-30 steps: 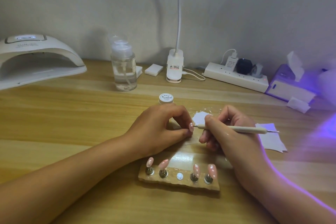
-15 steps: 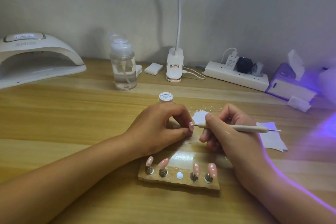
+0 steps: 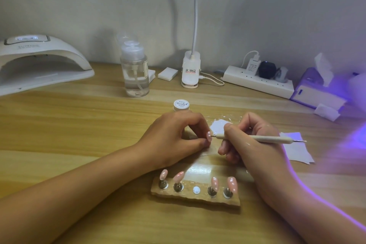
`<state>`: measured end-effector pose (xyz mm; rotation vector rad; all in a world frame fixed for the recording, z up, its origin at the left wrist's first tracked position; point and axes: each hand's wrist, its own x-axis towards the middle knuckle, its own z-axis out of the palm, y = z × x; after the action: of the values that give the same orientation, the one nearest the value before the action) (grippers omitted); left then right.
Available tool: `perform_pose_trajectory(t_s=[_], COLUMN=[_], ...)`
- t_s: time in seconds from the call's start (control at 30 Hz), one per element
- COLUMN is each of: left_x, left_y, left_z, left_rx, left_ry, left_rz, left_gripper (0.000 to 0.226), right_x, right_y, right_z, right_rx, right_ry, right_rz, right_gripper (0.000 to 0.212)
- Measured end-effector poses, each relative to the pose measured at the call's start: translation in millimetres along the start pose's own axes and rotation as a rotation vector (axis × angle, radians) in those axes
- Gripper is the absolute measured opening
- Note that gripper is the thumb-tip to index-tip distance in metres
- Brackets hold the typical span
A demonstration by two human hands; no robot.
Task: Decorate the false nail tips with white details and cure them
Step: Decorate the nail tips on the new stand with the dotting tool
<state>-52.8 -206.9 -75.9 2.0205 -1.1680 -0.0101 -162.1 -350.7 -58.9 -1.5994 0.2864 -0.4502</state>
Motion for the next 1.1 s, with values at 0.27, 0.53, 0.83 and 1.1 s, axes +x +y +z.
perform_pose_trajectory(t_s=[0.27, 0.53, 0.83, 1.1], left_x=[-1.2, -2.9, -2.7, -2.1], left_y=[1.5, 4.7, 4.8, 4.4], left_z=[-0.3, 0.6, 0.0, 0.1], left_rx=[0.012, 0.043, 0.025, 0.006], left_ry=[0.008, 0.028, 0.016, 0.015], left_rz=[0.002, 0.002, 0.011, 0.018], left_gripper=[0.012, 0.016, 0.014, 0.015], right_x=[2.8, 17.5, 16.4, 5.4], right_y=[-1.5, 2.7, 4.7, -0.8], right_z=[-8.8, -30.0, -29.4, -8.9], right_rx=[0.079, -0.402, -0.594, 0.018], right_ry=[0.187, 0.189, 0.171, 0.123], right_rz=[-0.141, -0.047, -0.048, -0.053], right_gripper=[0.036, 0.018, 0.016, 0.033])
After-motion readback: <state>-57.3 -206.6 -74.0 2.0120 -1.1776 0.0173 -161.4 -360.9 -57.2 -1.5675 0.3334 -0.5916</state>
